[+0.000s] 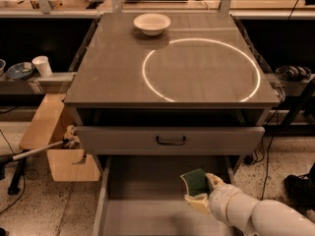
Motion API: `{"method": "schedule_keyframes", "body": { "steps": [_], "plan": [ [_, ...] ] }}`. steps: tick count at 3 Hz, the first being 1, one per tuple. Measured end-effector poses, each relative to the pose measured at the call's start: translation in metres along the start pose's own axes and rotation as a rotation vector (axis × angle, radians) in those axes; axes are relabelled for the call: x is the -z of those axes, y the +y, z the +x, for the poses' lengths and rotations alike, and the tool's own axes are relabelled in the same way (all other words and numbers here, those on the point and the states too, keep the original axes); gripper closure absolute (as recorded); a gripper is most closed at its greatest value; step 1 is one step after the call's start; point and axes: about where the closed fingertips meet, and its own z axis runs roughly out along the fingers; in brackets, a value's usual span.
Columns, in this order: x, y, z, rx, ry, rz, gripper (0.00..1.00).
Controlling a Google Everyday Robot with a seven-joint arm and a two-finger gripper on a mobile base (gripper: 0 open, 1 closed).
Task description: Pick sponge from middle drawer and place on counter
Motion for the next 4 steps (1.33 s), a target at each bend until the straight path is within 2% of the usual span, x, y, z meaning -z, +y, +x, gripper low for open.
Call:
{"method": "schedule_keyframes", "body": {
  "steps": [2, 4],
  "plan": [
    [-0.004, -0.013, -0.009, 0.027, -0.022, 0.034, 1.0],
    [0.017, -0.031, -0.039, 0.066, -0.067, 0.091, 1.0]
  ]
}}
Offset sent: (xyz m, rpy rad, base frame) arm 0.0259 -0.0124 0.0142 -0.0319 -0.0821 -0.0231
